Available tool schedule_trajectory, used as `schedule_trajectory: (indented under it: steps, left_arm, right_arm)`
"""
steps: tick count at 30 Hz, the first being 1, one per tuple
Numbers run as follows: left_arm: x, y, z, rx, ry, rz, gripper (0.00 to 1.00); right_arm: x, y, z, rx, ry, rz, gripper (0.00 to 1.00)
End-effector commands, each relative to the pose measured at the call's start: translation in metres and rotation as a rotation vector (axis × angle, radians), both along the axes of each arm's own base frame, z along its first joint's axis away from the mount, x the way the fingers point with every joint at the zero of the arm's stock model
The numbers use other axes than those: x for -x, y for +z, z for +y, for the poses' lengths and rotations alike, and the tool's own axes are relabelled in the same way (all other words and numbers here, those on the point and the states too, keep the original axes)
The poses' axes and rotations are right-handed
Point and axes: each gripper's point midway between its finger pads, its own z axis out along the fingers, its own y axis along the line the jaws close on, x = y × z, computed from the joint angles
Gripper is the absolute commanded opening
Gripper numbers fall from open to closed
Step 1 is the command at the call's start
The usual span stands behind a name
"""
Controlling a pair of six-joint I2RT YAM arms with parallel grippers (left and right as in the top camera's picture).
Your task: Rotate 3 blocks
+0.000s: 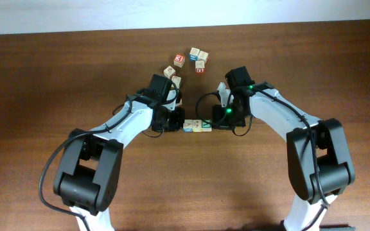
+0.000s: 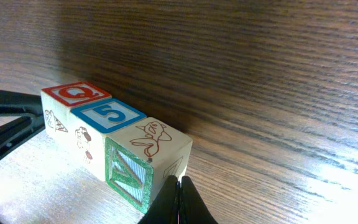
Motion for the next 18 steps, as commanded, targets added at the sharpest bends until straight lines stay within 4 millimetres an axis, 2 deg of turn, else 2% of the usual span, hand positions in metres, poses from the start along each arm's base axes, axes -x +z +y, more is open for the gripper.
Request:
schedule_trajectory:
  steps: [1, 18]
  left_arm:
    - [0.008, 0.006, -0.024, 0.069, -0.051, 0.017, 0.0]
    - [0.007, 0.006, -0.025, 0.07, -0.052, 0.011, 0.0]
  right_arm:
    - [0.0, 0.036, 0.037, -0.118, 0.083, -0.058, 0.05]
    - [0.001, 0.049, 0.053, -0.125, 0.122, -0.073, 0.05]
